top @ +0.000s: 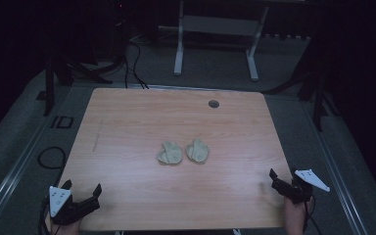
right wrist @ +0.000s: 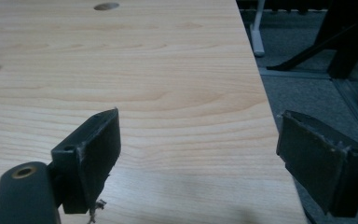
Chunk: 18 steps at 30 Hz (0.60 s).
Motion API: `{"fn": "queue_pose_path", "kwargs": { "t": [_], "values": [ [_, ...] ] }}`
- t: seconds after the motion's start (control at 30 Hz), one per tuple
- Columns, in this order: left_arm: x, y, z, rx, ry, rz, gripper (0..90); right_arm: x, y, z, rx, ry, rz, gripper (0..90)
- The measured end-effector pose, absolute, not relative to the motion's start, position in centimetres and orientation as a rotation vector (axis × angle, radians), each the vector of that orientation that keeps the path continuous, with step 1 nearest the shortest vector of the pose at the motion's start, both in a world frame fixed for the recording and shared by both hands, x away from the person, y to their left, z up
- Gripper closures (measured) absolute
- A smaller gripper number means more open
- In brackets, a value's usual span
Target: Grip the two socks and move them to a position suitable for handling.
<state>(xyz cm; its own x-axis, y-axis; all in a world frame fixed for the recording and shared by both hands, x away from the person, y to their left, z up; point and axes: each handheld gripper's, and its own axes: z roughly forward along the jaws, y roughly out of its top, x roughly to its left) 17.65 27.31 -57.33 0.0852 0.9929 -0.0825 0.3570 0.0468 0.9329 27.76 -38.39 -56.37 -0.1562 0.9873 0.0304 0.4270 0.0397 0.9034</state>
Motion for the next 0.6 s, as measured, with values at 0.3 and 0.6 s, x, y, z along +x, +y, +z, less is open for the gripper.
{"fn": "queue_pose_path", "kwargs": {
  "t": [0.3, 0.6],
  "values": [
    [17.5, 27.0, -57.2, 1.488, 1.421, 0.923, 0.0, 27.9, -38.3, -55.3, 1.479, 1.750, 1.049, 14.4],
    [17.1, 26.6, -56.8, 1.443, 1.439, 0.958, 0.0, 28.6, -35.9, -55.1, 1.453, 1.925, 1.083, 14.2]
  ]
}}
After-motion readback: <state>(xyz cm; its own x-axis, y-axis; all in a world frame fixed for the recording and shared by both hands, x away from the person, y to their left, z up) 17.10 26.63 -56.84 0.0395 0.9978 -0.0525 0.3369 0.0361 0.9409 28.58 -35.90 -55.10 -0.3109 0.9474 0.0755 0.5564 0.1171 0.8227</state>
